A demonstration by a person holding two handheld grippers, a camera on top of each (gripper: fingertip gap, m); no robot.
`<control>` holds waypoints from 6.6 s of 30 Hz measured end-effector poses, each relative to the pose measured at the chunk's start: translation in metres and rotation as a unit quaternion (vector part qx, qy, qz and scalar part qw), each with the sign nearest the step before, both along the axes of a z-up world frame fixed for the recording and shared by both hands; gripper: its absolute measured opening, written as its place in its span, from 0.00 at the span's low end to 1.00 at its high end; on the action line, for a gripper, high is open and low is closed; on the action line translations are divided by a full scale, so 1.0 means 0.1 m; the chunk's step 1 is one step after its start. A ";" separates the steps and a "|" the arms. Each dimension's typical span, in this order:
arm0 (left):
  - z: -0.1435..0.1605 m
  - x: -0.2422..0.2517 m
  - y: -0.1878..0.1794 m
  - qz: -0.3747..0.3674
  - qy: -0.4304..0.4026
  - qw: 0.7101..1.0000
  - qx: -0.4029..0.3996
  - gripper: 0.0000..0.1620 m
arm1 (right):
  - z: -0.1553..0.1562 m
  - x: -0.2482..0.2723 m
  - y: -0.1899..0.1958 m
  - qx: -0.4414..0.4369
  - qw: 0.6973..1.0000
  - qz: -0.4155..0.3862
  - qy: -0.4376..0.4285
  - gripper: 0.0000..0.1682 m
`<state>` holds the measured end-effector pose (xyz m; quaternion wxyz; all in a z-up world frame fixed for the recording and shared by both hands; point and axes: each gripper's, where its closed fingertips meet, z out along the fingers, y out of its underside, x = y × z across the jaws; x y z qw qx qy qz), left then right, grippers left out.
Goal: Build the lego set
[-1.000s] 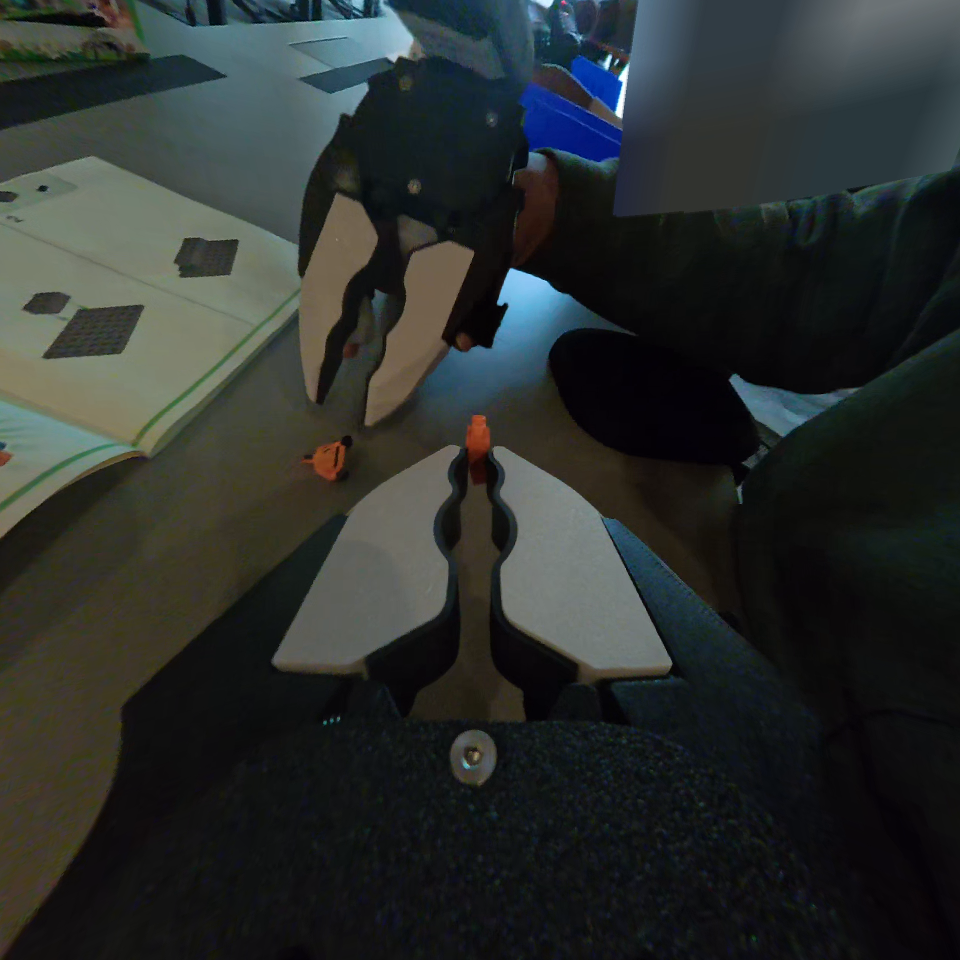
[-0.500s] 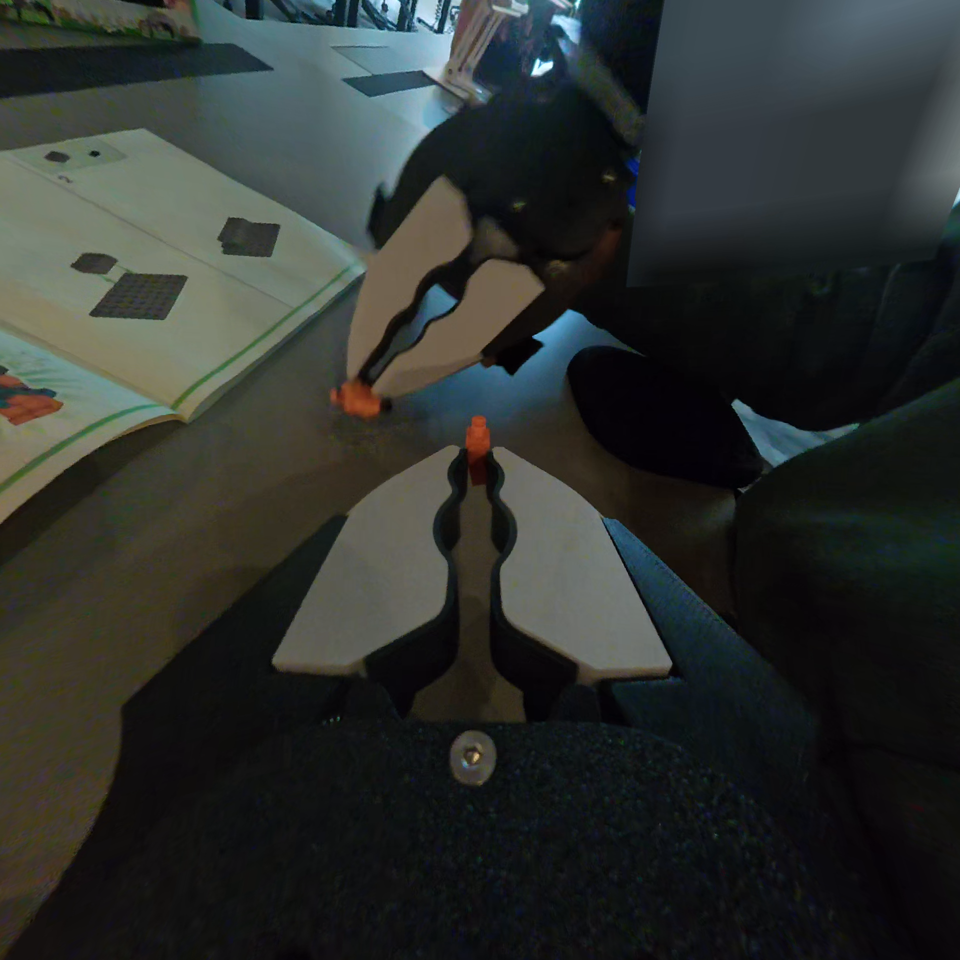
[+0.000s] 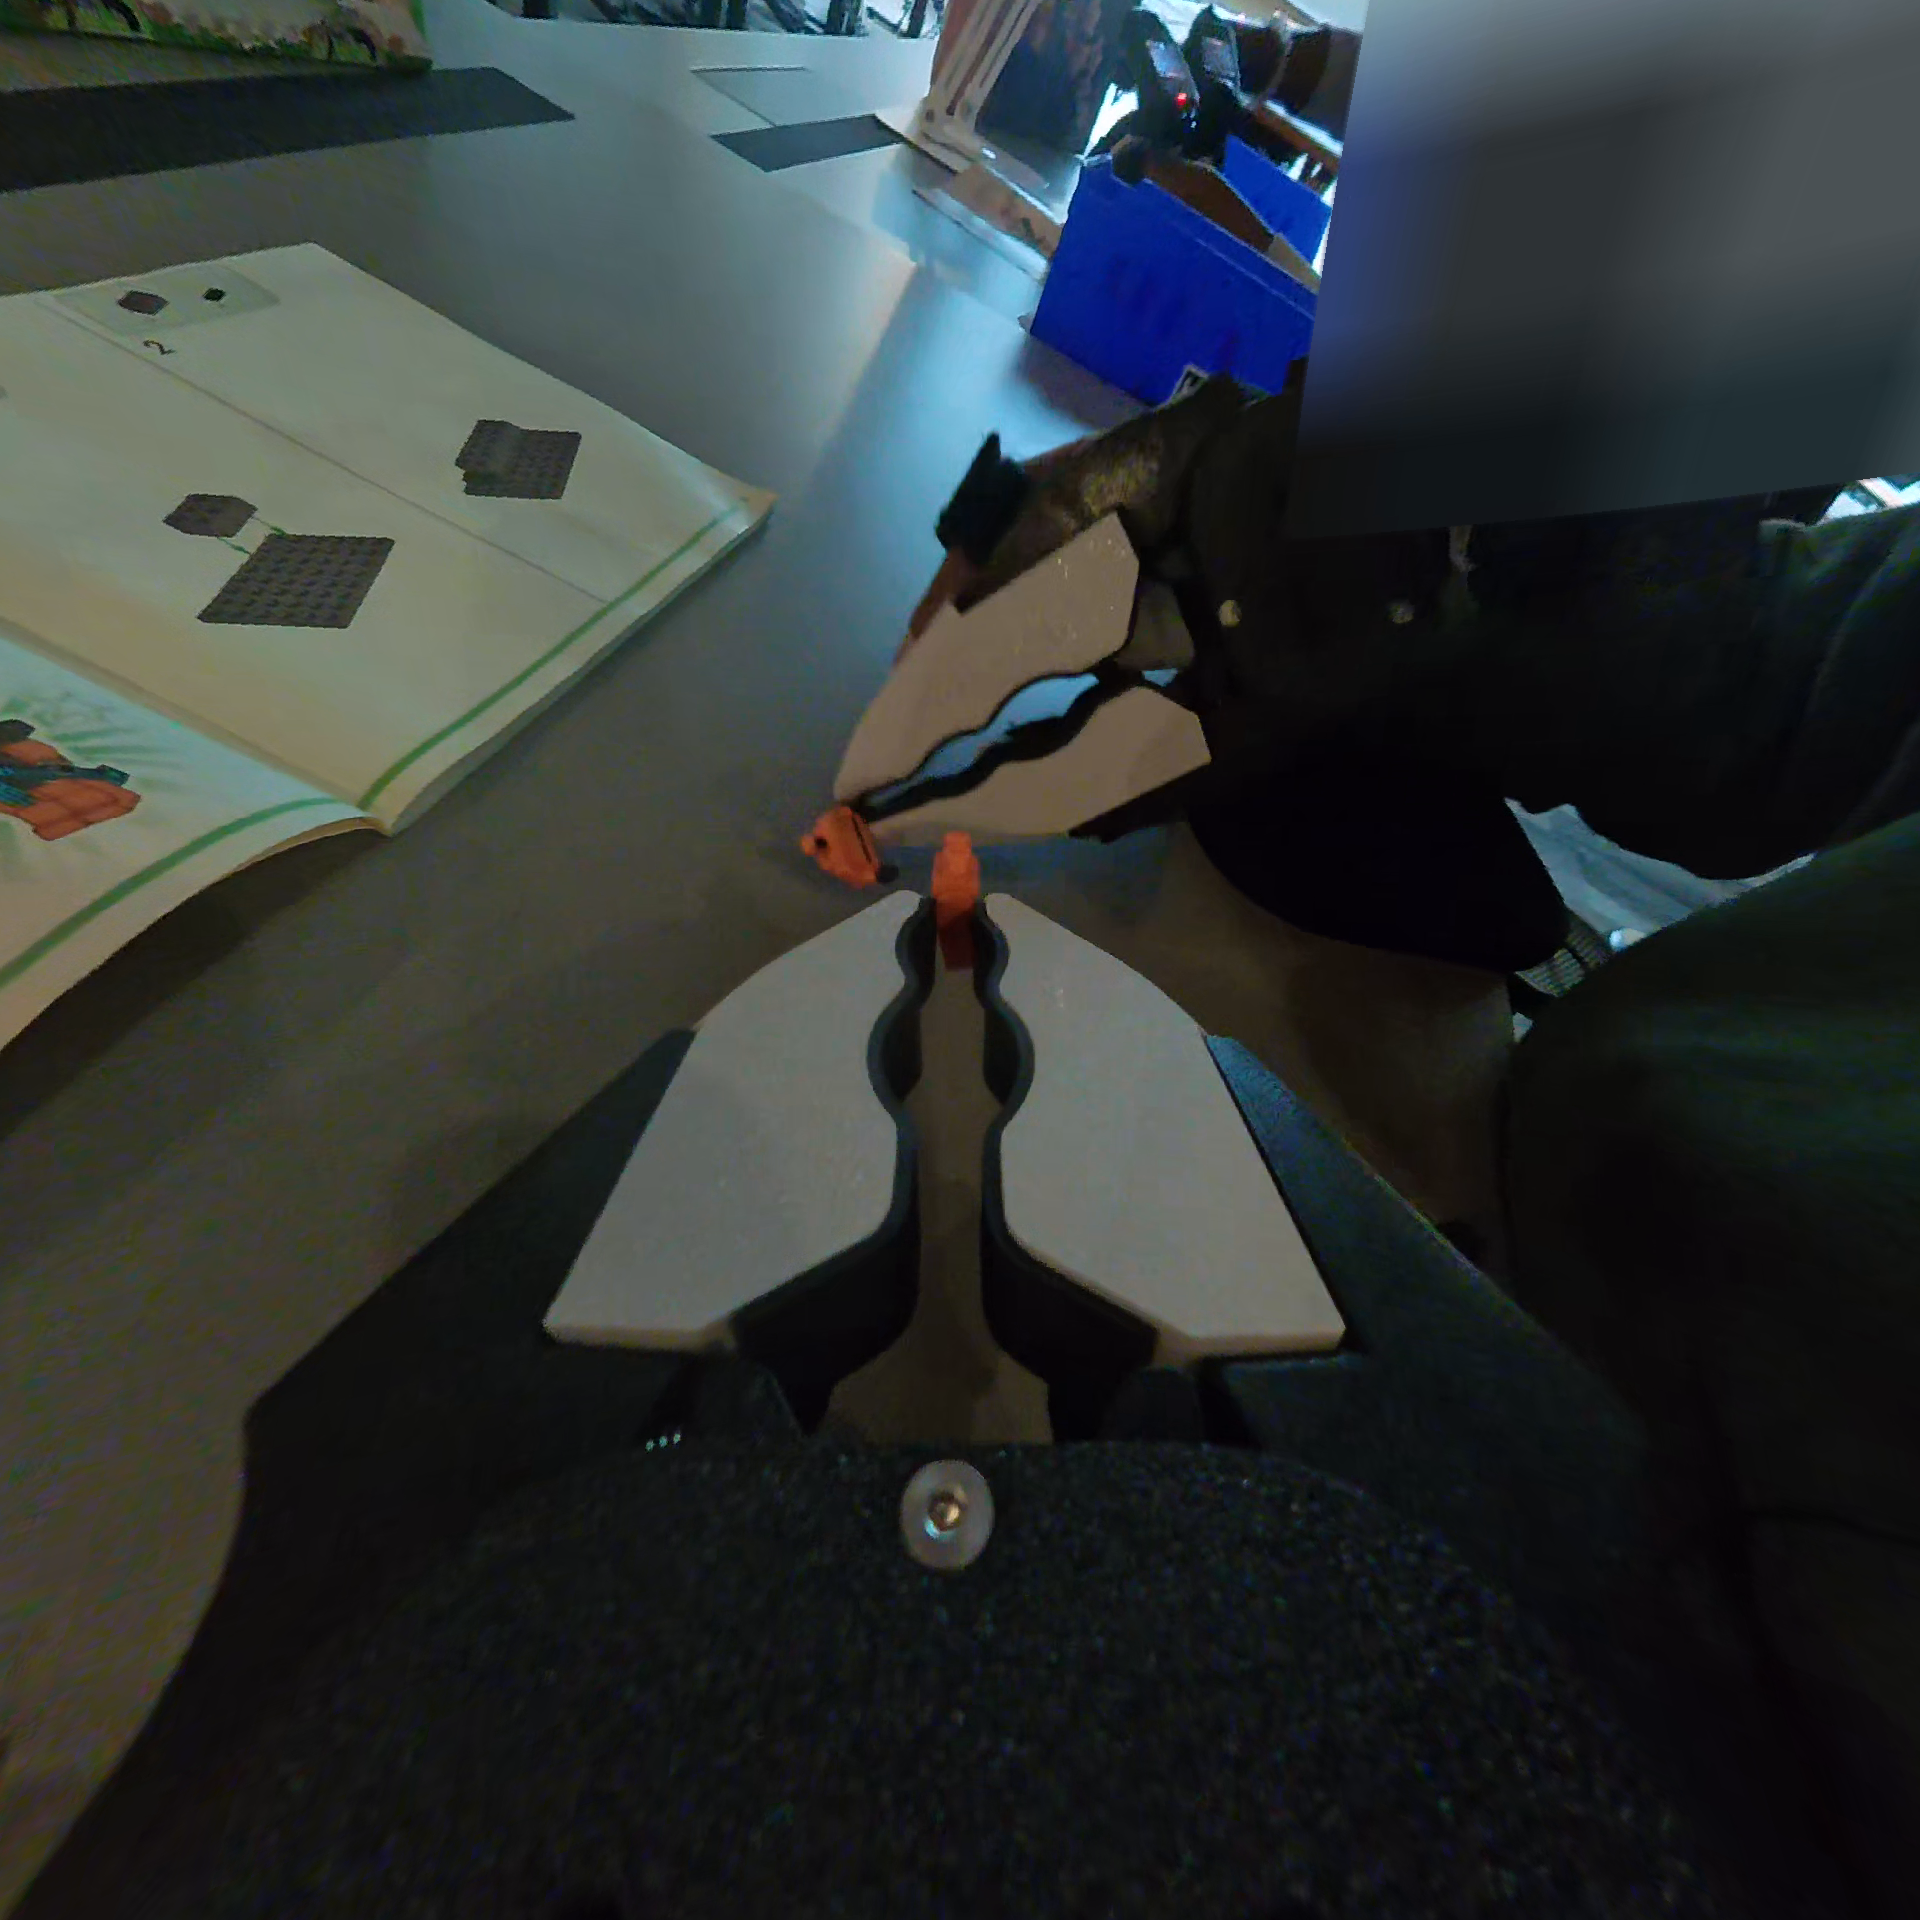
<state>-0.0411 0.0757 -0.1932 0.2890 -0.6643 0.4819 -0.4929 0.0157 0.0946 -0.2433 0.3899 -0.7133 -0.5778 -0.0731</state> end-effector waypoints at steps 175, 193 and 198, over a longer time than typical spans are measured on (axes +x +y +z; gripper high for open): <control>0.07 0.20 -0.47 -0.110 0.009 0.993 -0.036 0.04 | 0.71 -0.26 -0.54 0.086 0.893 0.316 -0.309 0.03; 0.14 0.22 -0.49 -0.111 -0.007 0.993 -0.025 0.04 | 0.79 -0.25 -0.52 0.108 0.868 0.328 -0.358 0.03; 0.18 0.20 -0.50 -0.121 -0.024 0.992 -0.037 0.04 | 0.83 -0.27 -0.52 0.130 0.845 0.347 -0.386 0.03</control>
